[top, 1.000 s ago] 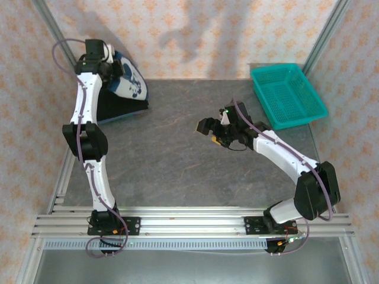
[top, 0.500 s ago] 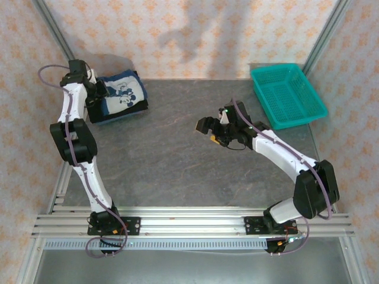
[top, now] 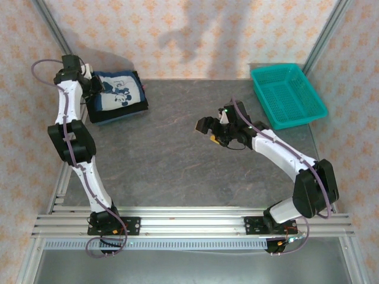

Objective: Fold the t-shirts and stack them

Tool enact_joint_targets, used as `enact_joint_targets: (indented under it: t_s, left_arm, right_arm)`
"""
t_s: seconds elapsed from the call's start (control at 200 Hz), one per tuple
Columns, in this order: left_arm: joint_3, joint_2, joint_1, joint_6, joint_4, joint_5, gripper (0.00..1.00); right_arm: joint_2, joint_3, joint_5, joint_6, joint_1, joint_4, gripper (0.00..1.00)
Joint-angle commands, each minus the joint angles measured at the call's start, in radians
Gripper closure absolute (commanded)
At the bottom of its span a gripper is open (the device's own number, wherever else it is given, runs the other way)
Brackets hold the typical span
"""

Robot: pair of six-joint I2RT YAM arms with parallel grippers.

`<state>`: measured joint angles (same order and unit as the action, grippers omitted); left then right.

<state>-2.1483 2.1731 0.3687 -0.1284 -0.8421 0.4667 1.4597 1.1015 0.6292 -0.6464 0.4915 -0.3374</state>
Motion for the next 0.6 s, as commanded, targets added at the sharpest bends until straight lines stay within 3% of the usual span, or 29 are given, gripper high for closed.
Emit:
enact_joint_targets:
  t_s: [0.0,0.22,0.25,0.31,0.345,0.435,0.595]
  left_arm:
    - [-0.015,0.029,0.028,0.029,-0.025,0.010,1.00]
    - [-0.063,0.109,0.029,0.015,-0.030,0.007,1.00]
    - [-0.083,0.126,0.029,0.003,-0.036,0.007,0.91]
    - [-0.132,0.158,0.029,-0.009,-0.058,0.016,0.62]
    - [-0.160,0.170,0.029,-0.019,-0.069,0.018,0.54]
    - [-0.238,0.178,0.029,-0.043,-0.091,0.006,0.45]
    - [-0.312,0.108,0.037,-0.079,-0.132,-0.168,0.37]
  right_arm:
    - [0.018,0.042,0.006,0.002,-0.005,-0.013,0.11]
    - [0.040,0.066,0.017,0.012,-0.004,-0.035,0.11]
    - [0.042,0.069,0.017,0.017,-0.005,-0.039,0.11]
    - [0.045,0.079,0.017,0.025,-0.004,-0.056,0.11]
    - [0.045,0.085,0.020,0.031,-0.005,-0.065,0.10]
    - [0.047,0.099,0.024,0.038,-0.004,-0.079,0.11]
    - [0.023,0.115,0.026,0.041,-0.005,-0.087,0.10]
